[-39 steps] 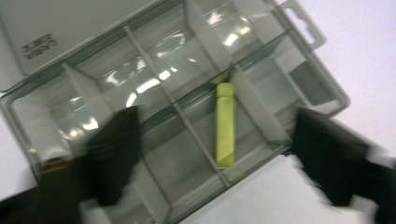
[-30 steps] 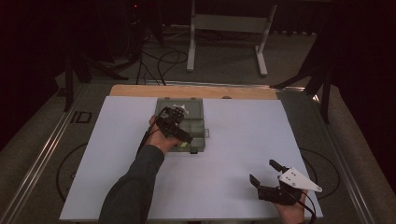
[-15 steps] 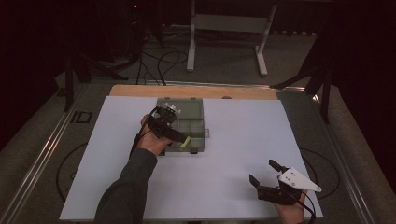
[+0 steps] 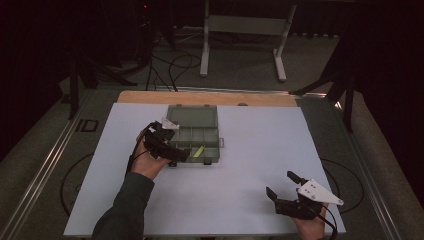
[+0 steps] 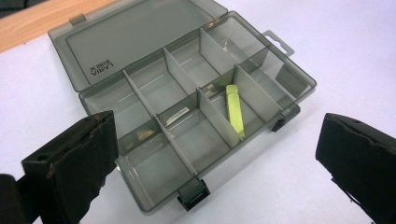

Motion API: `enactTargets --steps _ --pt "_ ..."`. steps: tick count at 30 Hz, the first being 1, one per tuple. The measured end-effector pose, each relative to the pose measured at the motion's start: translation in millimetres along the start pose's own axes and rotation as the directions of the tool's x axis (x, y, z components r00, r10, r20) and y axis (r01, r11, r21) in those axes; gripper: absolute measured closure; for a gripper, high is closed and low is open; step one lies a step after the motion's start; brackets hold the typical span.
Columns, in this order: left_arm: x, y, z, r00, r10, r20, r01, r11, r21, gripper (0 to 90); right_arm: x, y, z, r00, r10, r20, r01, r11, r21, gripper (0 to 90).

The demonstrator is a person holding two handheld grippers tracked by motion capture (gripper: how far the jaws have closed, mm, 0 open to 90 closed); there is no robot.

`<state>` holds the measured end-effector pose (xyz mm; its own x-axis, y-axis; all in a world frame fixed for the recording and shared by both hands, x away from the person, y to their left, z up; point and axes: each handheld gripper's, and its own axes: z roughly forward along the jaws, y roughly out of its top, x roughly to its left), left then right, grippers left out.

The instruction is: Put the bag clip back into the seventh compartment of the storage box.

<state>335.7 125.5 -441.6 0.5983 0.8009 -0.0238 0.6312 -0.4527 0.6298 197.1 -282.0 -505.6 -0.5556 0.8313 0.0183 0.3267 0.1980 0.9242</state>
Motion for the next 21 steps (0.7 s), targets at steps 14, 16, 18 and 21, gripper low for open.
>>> enactTargets --steps 14,16,18,21 --pt "-1.2 -53.3 -25.6 0.9982 0.033 0.050 -0.022 0.9774 -0.210 0.0 4.5 -0.6 3.6 0.9999 -0.007 -0.015 0.007 1.000 0.003 9.0" --pt "1.8 -69.0 -29.1 0.9977 0.032 0.060 -0.016 0.9663 -0.257 0.0 4.7 -0.4 3.7 0.9999 -0.005 -0.016 0.005 1.000 -0.003 9.0" --pt "2.5 -74.2 -30.3 0.9977 0.028 0.062 -0.010 0.9605 -0.278 0.0 4.4 -0.4 3.6 0.9999 -0.004 -0.015 0.004 1.000 -0.007 9.0" --pt "4.9 -89.5 -35.5 0.9977 0.036 0.058 -0.015 0.9460 -0.324 0.0 3.9 -0.6 3.7 0.9999 -0.005 -0.014 0.004 1.000 -0.011 9.0"
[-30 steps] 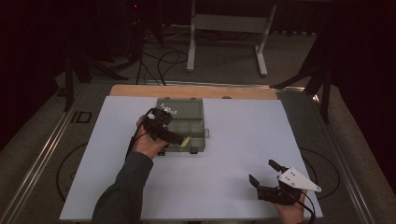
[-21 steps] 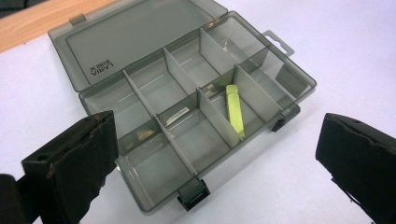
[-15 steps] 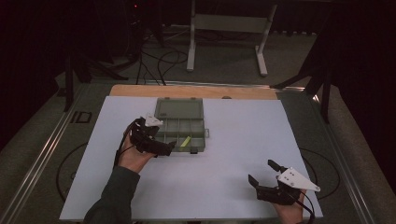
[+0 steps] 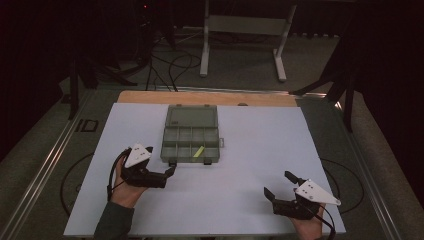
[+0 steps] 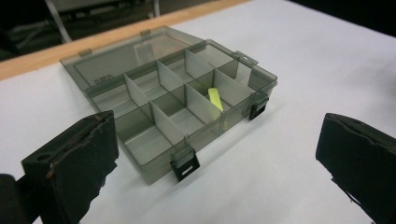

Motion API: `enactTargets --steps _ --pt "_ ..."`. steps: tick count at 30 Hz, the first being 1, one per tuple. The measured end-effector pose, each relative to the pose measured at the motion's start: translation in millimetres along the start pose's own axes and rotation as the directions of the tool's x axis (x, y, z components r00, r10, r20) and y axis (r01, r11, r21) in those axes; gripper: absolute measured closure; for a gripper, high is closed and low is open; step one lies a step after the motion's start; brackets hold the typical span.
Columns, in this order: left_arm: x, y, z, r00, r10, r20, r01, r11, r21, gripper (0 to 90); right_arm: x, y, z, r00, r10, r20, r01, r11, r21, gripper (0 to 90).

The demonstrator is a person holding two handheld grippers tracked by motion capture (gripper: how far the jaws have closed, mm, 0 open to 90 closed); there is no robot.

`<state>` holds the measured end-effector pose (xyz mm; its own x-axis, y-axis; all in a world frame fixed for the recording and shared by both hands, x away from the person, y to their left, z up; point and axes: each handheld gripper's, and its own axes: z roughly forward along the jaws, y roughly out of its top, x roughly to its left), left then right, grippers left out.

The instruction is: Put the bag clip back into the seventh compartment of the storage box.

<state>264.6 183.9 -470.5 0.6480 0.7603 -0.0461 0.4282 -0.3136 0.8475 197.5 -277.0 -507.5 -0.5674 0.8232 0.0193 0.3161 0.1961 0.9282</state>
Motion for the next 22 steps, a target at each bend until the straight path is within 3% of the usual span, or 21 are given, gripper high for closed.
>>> enactTargets --steps 3,4,10,18,22 --pt "0.6 -8.3 -6.9 0.9999 0.009 -0.006 -0.009 0.9994 -0.034 0.0 -0.5 -0.4 1.1 1.0000 0.000 -0.003 0.000 1.000 -0.004 9.0" --pt "1.1 -20.7 -17.2 0.9998 0.015 -0.009 -0.016 0.9967 -0.079 0.0 -0.4 -0.6 2.5 1.0000 0.003 -0.009 -0.003 1.000 -0.006 9.0" --pt "4.2 -41.5 -32.8 0.9997 0.015 -0.017 -0.017 0.9909 -0.134 0.0 -0.8 -0.9 5.4 0.9998 -0.002 -0.017 0.002 1.000 -0.014 8.9" --pt "7.9 -50.7 -46.3 0.9995 -0.014 -0.028 0.008 0.9757 -0.219 0.0 -2.4 -2.1 3.7 0.9997 0.001 -0.026 -0.002 0.999 -0.047 8.8" --pt "7.7 -51.9 -45.7 0.9995 -0.017 -0.026 0.011 0.9751 -0.222 0.0 -3.6 -3.1 2.9 0.9998 0.006 -0.021 -0.007 0.999 -0.046 8.8"
